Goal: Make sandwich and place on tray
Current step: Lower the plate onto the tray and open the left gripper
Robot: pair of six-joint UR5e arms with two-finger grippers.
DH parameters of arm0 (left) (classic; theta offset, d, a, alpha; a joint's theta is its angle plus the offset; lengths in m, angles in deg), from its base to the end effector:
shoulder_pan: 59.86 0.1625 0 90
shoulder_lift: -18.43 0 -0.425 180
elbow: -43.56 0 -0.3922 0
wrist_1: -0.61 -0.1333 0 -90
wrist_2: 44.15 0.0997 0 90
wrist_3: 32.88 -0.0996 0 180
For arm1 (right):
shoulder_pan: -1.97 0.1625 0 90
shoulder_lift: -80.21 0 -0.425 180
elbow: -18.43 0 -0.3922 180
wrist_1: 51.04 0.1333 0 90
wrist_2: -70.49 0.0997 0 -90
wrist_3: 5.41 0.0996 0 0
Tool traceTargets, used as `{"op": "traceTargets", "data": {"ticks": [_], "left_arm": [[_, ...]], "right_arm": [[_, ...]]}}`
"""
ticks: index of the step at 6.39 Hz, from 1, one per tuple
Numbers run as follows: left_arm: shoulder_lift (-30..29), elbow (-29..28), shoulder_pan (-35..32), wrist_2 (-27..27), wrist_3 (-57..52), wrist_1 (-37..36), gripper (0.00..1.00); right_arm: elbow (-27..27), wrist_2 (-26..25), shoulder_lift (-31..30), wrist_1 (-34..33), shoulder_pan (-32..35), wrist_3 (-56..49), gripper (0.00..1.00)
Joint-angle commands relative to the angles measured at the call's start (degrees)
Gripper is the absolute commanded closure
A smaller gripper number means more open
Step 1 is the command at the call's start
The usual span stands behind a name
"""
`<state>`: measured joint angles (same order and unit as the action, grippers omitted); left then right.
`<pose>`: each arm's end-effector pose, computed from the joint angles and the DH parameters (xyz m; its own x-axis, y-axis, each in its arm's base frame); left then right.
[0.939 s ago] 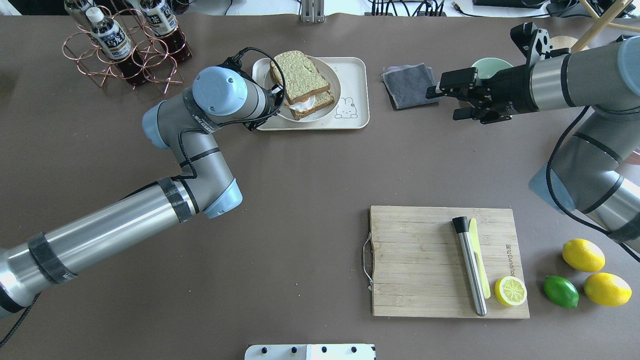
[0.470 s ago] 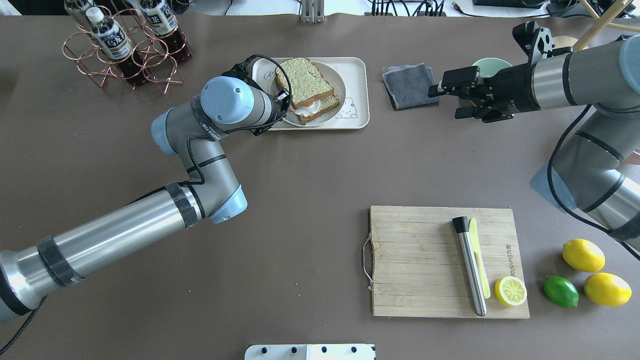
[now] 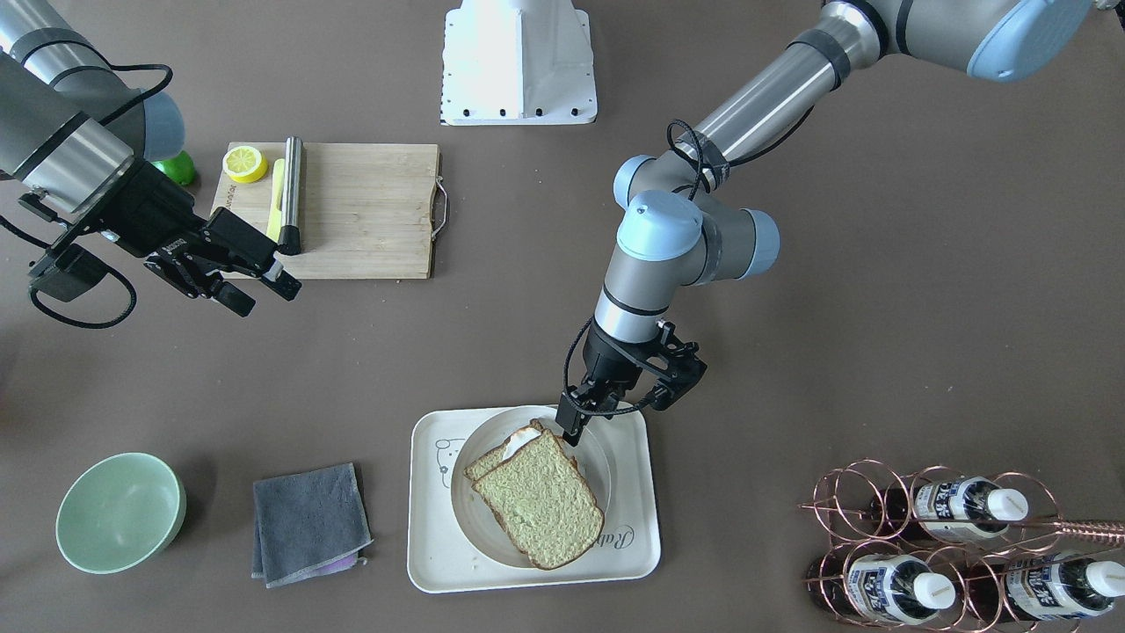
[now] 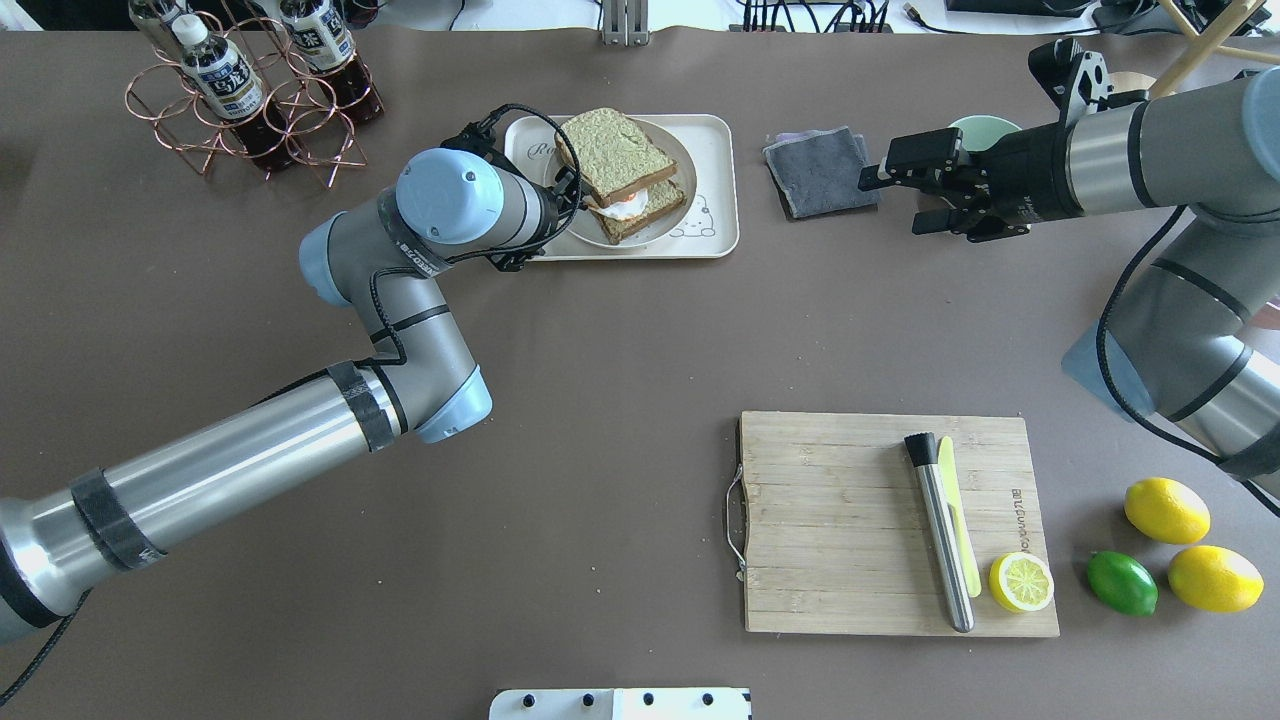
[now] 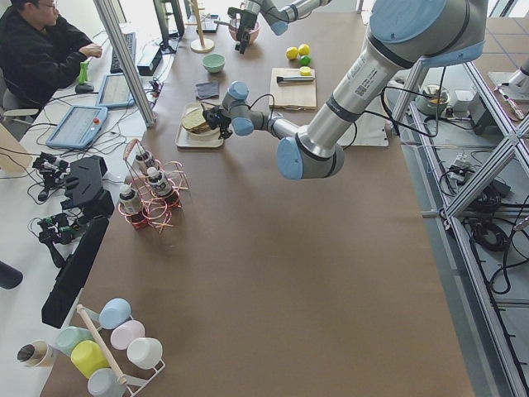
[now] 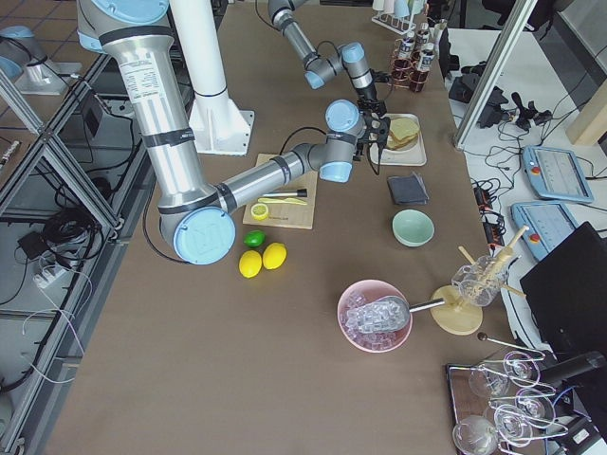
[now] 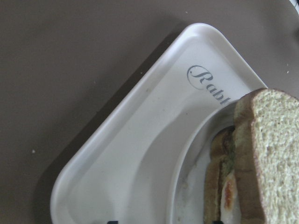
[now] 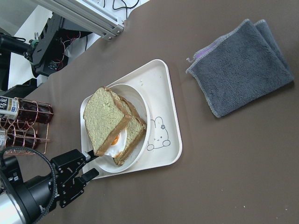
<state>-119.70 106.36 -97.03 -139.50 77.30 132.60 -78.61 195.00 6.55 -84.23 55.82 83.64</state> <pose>0.5757 -0.5921 0.2624 0.1558 -0.5492 -0.8211 0.6277 0.6969 -0.3470 -0.2786 -0.5116 0.3304 0.1061 0.1220 0.9868 -0.3343 0.9390 -0.0802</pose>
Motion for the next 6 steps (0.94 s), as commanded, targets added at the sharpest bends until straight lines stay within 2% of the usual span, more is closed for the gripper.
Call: {"op": "traceTargets", "data": {"ticks": [1,2,3,5,6], "left_arm": [[2.4,4.8,-0.4,-0.5,-0.7,0.0,0.04],[5.6,10.9,-0.4,-2.6,-1.5,-0.2,0.04],[7.1,13.8,-0.9,-6.4,-1.5,-0.6,0.04],[10.2,19.5,-1.1,-6.9,-1.5,-2.3,0.03],[11.6,26.3,-1.0,-6.9,-1.5,-7.7,0.03]], "right_arm": [[-0.2,0.5,0.0,0.0,0.4,0.1,0.00],[-0.4,0.5,-0.1,0.0,0.5,0.2,0.00],[-0.5,0.7,-0.1,-0.1,0.6,0.2,0.00],[-0.7,4.3,-0.2,-0.2,3.0,0.1,0.00],[-0.9,5.9,-0.2,-0.1,4.1,0.1,0.00]]}}
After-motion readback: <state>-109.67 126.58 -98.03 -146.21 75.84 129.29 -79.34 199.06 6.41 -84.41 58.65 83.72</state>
